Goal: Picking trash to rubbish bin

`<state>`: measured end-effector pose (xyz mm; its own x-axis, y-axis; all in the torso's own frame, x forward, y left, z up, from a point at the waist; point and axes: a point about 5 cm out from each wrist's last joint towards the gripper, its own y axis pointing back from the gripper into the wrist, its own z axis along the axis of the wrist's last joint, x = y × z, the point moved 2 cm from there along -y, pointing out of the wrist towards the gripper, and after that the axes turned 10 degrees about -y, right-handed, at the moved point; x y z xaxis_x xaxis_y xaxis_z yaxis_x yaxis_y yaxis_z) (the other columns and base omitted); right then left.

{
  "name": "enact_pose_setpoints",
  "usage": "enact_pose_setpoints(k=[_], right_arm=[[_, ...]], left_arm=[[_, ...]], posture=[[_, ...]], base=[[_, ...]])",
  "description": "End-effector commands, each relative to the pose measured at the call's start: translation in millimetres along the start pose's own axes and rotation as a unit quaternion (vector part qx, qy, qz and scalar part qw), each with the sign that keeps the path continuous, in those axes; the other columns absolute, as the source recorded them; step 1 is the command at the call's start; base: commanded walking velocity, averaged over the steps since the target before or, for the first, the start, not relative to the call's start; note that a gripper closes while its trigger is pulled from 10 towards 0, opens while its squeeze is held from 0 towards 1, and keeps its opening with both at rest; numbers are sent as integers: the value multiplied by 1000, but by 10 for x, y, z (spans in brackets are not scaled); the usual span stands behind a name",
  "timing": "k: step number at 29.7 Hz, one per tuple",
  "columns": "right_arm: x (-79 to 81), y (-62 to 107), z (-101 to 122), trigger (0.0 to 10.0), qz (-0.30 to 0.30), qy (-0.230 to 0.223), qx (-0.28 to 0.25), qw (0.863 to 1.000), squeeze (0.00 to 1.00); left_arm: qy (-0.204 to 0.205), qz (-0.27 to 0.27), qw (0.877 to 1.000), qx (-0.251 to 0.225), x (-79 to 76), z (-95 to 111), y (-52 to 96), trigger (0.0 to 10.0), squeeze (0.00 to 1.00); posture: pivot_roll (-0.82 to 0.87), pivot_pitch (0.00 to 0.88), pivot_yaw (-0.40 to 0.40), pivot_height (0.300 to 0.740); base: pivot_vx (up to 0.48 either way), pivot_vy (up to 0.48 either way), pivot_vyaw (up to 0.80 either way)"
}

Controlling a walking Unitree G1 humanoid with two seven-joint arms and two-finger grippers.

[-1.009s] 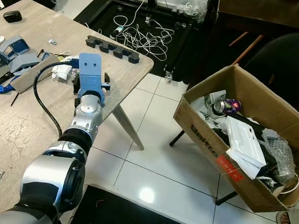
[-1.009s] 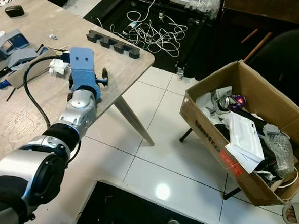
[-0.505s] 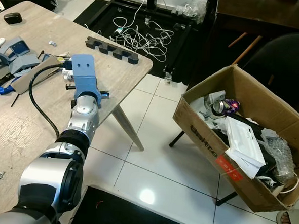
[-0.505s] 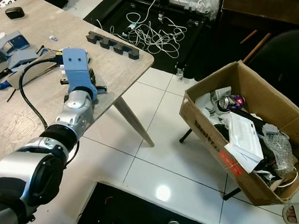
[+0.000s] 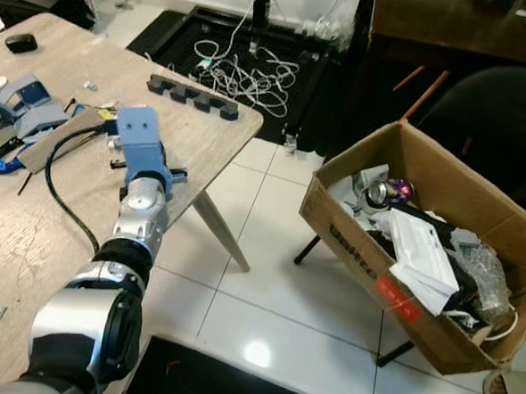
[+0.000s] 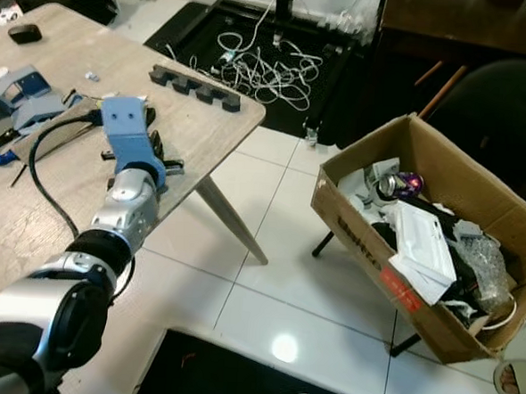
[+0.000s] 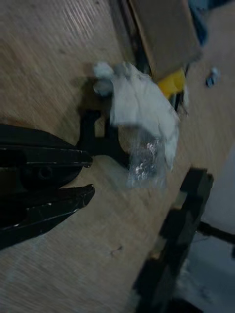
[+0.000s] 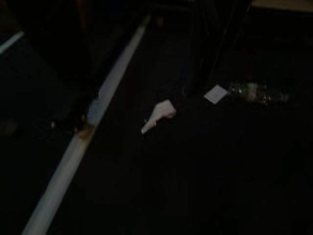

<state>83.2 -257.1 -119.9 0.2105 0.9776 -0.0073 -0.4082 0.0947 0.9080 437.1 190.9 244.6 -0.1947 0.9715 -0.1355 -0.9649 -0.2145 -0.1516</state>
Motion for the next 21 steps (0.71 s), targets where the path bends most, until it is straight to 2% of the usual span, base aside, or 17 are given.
enact_pose_setpoints(k=[1, 4, 5, 6, 7, 9, 10, 11, 12, 13, 14, 15, 16, 17, 18, 20, 21], right_arm=[[11, 24, -194, 10000, -5, -16, 34, 999, 0], [19, 17, -173, 10000, -5, -16, 33, 999, 0], [34, 4, -141, 10000, -4, -16, 32, 999, 0], [34, 4, -141, 10000, -4, -16, 32, 999, 0], [49, -8, -110, 10000, -3, -16, 31, 999, 0], [49, -8, -110, 10000, -3, -16, 31, 999, 0], [64, -20, -80, 10000, -2, -14, 31, 999, 0], [80, -32, -48, 10000, -1, -13, 31, 999, 0], [80, -32, -48, 10000, -1, -13, 31, 999, 0], [97, -44, -16, 10000, 0, -11, 31, 999, 0], [110, -54, 12, 10000, 1, -10, 32, 999, 0], [110, -54, 12, 10000, 1, -10, 32, 999, 0], [152, -78, 85, 10000, 5, -5, 29, 1000, 0], [167, -86, 114, 10000, 6, -3, 28, 1000, 0], [188, -97, 154, 10000, 8, -2, 25, 1000, 0], [230, -116, 227, 10000, 12, 0, 20, 1000, 0], [230, -116, 227, 10000, 12, 0, 20, 1000, 0]], left_arm=[[49, 48, 998, 17, 387, -150, 40, 157, 0], [58, 53, 997, 3, 454, -90, 30, 157, 0], [66, 61, 996, -24, 586, 31, 18, 1529, 0], [66, 61, 996, -24, 586, 31, 18, 1529, 0], [74, 63, 994, -50, 713, 142, 16, 2157, 0], [74, 63, 994, -50, 713, 142, 16, 2157, 0], [81, 61, 992, -72, 817, 238, 19, 3373, 0], [92, 48, 990, -93, 882, 327, 25, 3882, 0], [92, 48, 990, -93, 882, 327, 25, 3882, 0], [104, 19, 988, -114, 891, 405, 36, 4627, 0], [117, -12, 984, -131, 873, 462, 49, 4745, 0], [117, -12, 984, -131, 873, 462, 49, 4745, 0], [135, -86, 974, -157, 796, 547, 103, 8863, 0], [141, -112, 970, -163, 760, 564, 126, 8863, 0], [146, -148, 964, -164, 701, 571, 159, 10000, 0], [135, -217, 952, -171, 593, 578, 273, 10000, 0], [135, -217, 952, -171, 593, 578, 273, 10000, 0]], posture=[[-329, 343, 55, 740], [-329, 343, 55, 740], [-314, 319, 54, 740], [-314, 319, 54, 740], [-300, 302, 52, 740], [-300, 302, 52, 740], [-290, 288, 50, 740], [-277, 270, 48, 740], [-277, 270, 48, 740], [-263, 251, 45, 740], [-256, 243, 43, 740], [-256, 243, 43, 740], [-233, 216, 38, 740], [-230, 212, 37, 740], [-220, 198, 36, 740], [-213, 189, 35, 740], [-213, 189, 35, 740]], base=[[0, 0, 0], [0, 0, 0], [0, 0, 0], [0, 0, 0], [0, 0, 0], [0, 0, 0], [0, 0, 0], [0, 0, 0], [0, 0, 0], [0, 0, 0], [0, 0, 0], [0, 0, 0], [0, 0, 0], [0, 0, 0], [0, 0, 0], [0, 0, 0], [0, 0, 0]])
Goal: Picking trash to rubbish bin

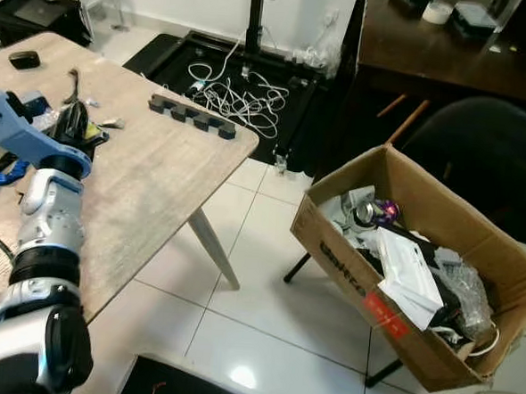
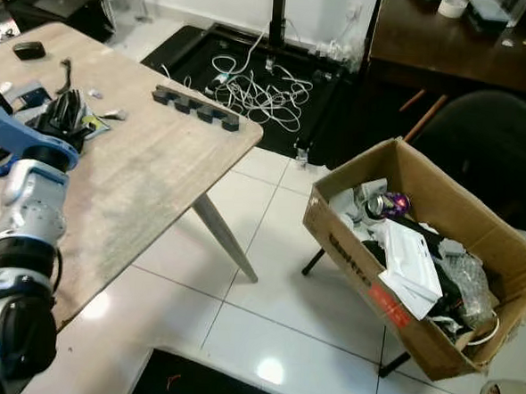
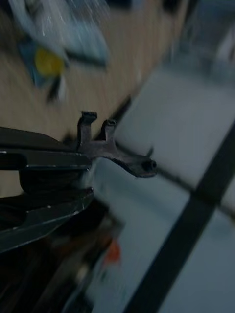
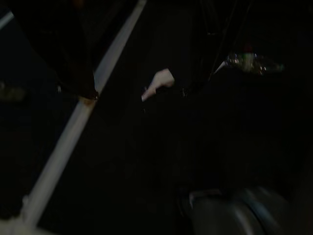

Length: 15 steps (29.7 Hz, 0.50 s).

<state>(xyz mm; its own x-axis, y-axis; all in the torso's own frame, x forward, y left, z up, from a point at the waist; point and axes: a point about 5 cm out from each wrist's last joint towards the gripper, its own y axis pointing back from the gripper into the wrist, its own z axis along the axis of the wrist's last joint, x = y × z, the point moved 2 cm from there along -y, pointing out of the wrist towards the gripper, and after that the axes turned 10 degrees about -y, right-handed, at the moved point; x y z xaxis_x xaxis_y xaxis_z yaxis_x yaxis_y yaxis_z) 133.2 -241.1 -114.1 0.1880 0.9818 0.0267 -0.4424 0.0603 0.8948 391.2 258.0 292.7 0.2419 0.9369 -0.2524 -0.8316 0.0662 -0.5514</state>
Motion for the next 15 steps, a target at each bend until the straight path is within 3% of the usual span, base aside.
enact_pose_setpoints(k=[1, 3, 5, 8, 9, 12, 14, 15], right_arm=[[-9, 18, -182, 10000, -6, -2, 32, 999, 0], [-4, 16, -173, 10000, -6, -2, 31, 999, 0], [15, 3, -126, 10000, -5, -1, 29, 1000, 0], [18, 1, -116, 10000, -5, -1, 28, 1000, 0], [20, 0, -112, 10000, -5, 1, 29, 1000, 0], [3, 5, -147, 10000, -11, 5, 39, 999, 0], [5, 6, -162, 10000, -12, 5, 43, 999, 0], [5, 6, -162, 10000, -12, 5, 43, 999, 0]], left_arm=[[27, -76, 997, 7, -170, -41, 84, 10000, 0], [36, -89, 995, 6, -195, -36, 101, 10000, 0], [58, -187, 981, 4, -443, -47, 251, 10000, 0], [64, -214, 975, 4, -516, -54, 302, 10000, 0], [78, -262, 962, 11, -654, -95, 414, 10000, 0], [138, -406, 903, 35, -1167, -294, 891, 10000, 0], [171, -449, 876, 48, -1352, -392, 1100, 10000, 0], [171, -449, 876, 48, -1352, -392, 1100, 10000, 0]], posture=[[-209, 182, 35, 740], [-209, 182, 35, 740], [-196, 167, 30, 740], [-196, 167, 30, 740], [-191, 159, 29, 740], [-176, 147, 24, 740], [-168, 138, 21, 740], [-168, 138, 21, 740]], base=[[0, 0, 0], [0, 0, 0], [0, 0, 0], [0, 0, 0], [0, 0, 0], [0, 0, 0], [0, 0, 0], [0, 0, 0]])
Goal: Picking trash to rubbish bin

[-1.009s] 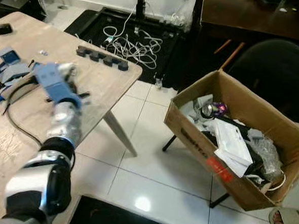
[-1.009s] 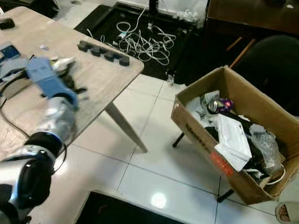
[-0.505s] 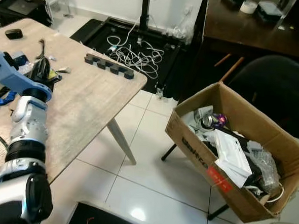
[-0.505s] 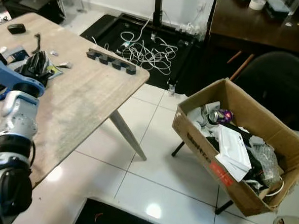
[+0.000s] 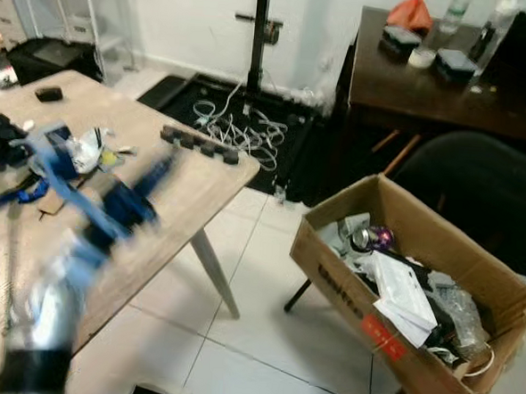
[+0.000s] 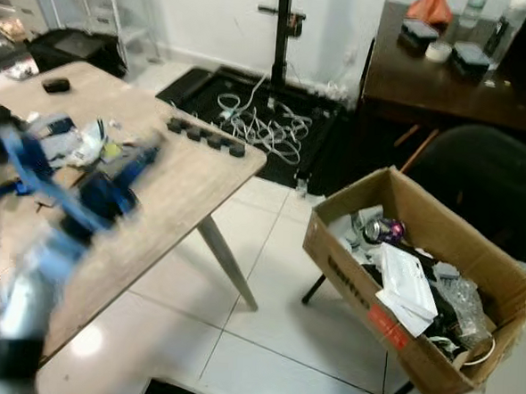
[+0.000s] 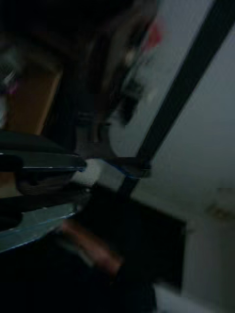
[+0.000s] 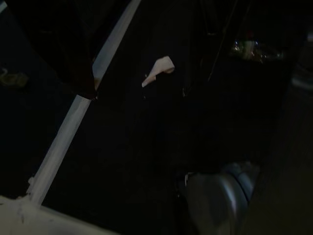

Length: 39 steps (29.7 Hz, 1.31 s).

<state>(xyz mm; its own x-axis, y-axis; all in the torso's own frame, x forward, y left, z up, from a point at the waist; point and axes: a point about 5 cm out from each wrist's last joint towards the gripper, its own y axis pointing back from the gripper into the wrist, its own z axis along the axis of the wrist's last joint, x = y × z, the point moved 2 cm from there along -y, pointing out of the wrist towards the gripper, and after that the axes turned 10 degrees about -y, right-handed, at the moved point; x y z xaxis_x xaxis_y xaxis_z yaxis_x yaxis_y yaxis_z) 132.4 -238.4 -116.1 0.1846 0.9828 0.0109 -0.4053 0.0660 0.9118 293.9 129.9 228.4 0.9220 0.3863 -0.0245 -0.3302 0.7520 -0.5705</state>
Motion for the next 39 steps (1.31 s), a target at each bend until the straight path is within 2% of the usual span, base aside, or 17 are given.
enact_pose_setpoints(k=[1, 3, 6, 8, 11, 15, 16, 17, 20, 24, 39], right_arm=[[3, 10, -155, 10000, -5, 1, 27, 1000, 0], [10, 7, -153, 10000, -5, 1, 28, 1000, 0], [11, 6, -151, 10000, -6, 4, 31, 999, 0], [10, 3, -129, 10000, -6, 20, 35, 999, 0], [11, -5, -87, 10000, -11, 46, 41, 998, 0], [15, -8, -68, 10000, -11, 49, 40, 998, 0], [16, -14, -11, 10000, -13, 57, 36, 998, 0], [16, -14, -11, 10000, -13, 57, 36, 998, 0], [3, -15, 33, 10000, -15, 67, 34, 997, 0], [-4, -15, 38, 10000, -16, 77, 38, 996, 0], [16, -12, -37, 10000, -14, 85, 50, 995, 0]], left_arm=[[41, -70, 997, 8, -309, -196, -38, 10000, 0], [66, -79, 995, 12, -399, -300, -17, 10000, 0], [75, -68, 995, 11, -402, -360, -13, 10000, 0], [92, -47, 995, 9, -393, -454, -10, 10000, 0], [120, -44, 992, 9, -459, -546, 27, 10000, 0], [123, -42, 991, 15, -478, -581, 37, 10000, 0], [124, -30, 991, 29, -489, -668, 52, 10000, 0], [124, -30, 991, 29, -489, -668, 52, 10000, 0], [113, 5, 992, 49, -435, -792, 49, 10000, 0], [101, 40, 992, 61, -357, -858, 26, 10000, 0], [91, 59, 990, 86, -337, -944, 20, 10000, 0]], posture=[[-165, 133, 18, 740], [-155, 127, 14, 740], [-145, 120, 10, 740], [-131, 112, 2, 740], [-109, 104, -11, 740], [-108, 104, -12, 740], [-107, 104, -16, 740], [-107, 104, -16, 740], [-104, 102, -22, 740], [-105, 105, -23, 740], [-99, 103, -10, 740]], base=[[0, 0, 0], [0, 0, 0], [0, 0, 0], [0, 0, -281], [0, 0, -781], [0, 0, -781], [0, 0, -781], [0, 0, -781], [0, 0, -781], [0, 0, -781], [0, 0, -781]])
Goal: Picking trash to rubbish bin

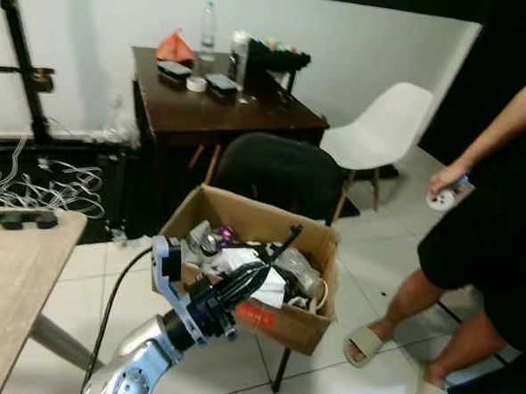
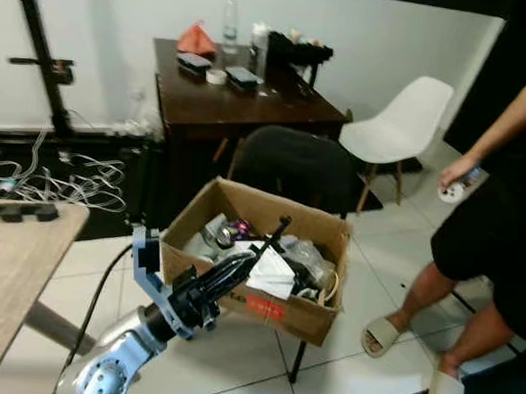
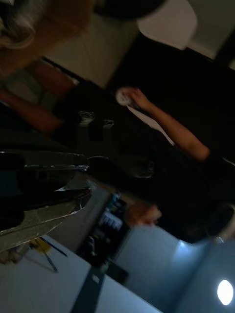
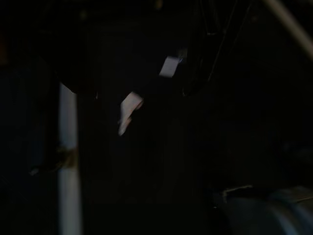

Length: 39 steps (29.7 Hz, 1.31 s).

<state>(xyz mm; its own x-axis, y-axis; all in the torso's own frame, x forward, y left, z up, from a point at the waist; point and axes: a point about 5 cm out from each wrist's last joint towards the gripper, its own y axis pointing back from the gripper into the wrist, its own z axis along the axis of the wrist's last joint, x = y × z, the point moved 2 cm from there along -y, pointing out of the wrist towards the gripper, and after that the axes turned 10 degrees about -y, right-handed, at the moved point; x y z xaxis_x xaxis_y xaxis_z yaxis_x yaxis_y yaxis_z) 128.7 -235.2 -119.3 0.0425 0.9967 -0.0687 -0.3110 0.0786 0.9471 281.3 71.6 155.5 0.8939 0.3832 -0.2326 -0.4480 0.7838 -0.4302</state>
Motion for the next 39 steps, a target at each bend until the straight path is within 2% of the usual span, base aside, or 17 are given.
enact_pose_setpoints(k=[1, 15, 22, 29, 33, 35, 36, 37, 39], right_arm=[[-5, 0, 10, 10000, -2, 4, 1, 1000, 0], [59, -9, 35, 10000, 4, 1, -3, 1000, 0], [75, -11, 18, 10000, 5, 0, -1, 1000, 0], [74, -11, 16, 10000, 4, -9, -5, 1000, 0], [70, -10, 35, 10000, 4, -12, -12, 1000, 0], [67, -10, 44, 10000, 3, -11, -12, 1000, 0], [67, -10, 44, 10000, 3, -11, -12, 1000, 0], [70, -10, 49, 10000, 3, -11, -13, 1000, 0], [75, -11, 54, 10000, 3, -12, -15, 1000, 0]], left_arm=[[0, 5, 1000, 15, 1, -68, -13, 10000, 0], [-27, 44, 998, 42, 110, -127, -104, 10000, 0], [-47, 65, 993, 88, 151, -304, -118, 10000, 0], [-66, 125, 984, 109, 302, -370, -124, 10000, 0], [-82, 156, 979, 104, 377, -353, -132, 10000, 0], [-124, 227, 959, 116, 546, -328, -98, 10000, 0], [-124, 227, 959, 116, 546, -328, -98, 10000, 0], [-144, 289, 938, 125, 704, -301, -13, 10000, 0], [-163, 354, 912, 129, 884, -229, 152, 10000, 0]], posture=[[-98, 99, -7, 740], [-98, 100, 2, 740], [-108, 105, 9, 740], [-117, 102, 13, 740], [-119, 102, 14, 740], [-125, 99, 16, 740], [-125, 99, 16, 740], [-126, 98, 18, 740], [-132, 98, 19, 740]], base=[[0, 0, -781], [0, 0, -781], [0, 0, -781], [0, 0, -781], [0, 0, 0], [0, 0, 0], [0, 0, 0], [0, 0, 0], [0, 0, 0]])
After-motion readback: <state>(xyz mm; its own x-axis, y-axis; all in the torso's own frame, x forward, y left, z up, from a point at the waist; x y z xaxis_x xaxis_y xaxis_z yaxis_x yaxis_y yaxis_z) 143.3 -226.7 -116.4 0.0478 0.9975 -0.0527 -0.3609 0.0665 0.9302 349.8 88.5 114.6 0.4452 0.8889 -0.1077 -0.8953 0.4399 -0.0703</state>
